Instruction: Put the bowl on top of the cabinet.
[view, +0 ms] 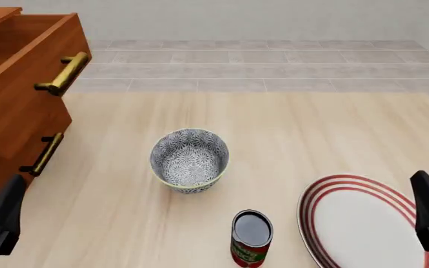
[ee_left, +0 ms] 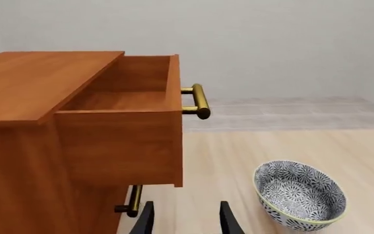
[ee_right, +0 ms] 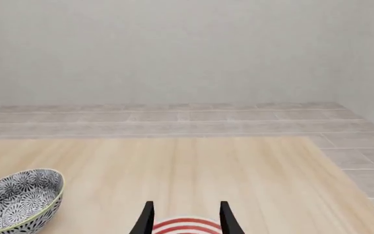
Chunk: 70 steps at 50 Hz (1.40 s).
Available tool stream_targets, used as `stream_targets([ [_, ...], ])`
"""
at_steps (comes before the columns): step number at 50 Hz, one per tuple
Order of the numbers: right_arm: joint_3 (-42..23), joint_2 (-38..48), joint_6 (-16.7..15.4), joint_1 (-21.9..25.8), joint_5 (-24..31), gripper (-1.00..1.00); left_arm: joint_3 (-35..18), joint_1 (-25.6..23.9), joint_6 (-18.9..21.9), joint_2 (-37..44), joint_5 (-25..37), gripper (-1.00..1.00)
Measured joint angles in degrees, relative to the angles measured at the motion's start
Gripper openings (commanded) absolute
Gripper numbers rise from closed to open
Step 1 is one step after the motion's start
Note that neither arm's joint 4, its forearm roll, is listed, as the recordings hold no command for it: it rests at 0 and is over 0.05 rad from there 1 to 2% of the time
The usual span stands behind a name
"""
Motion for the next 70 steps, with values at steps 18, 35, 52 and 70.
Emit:
stream_targets([
  [18,-0.3,0.0,0.3,0.2,0.0,1.00,0.1,-6.1,1.3,2.2,-0.6,1.00],
  [35,-0.3,0.0,0.7,0.4,-0.1,1.00,0.1,-10.7,2.5,6.7,-3.2,1.00],
  [52,-0.3,0.0,0.8,0.5,-0.1,1.00,0.2,-13.8,3.0,9.6,-4.7,1.00],
  [70,-0.4,0.0,0.9,0.4,-0.1,1.00,0.2,-17.4,2.2,13.2,-7.1,1.00],
])
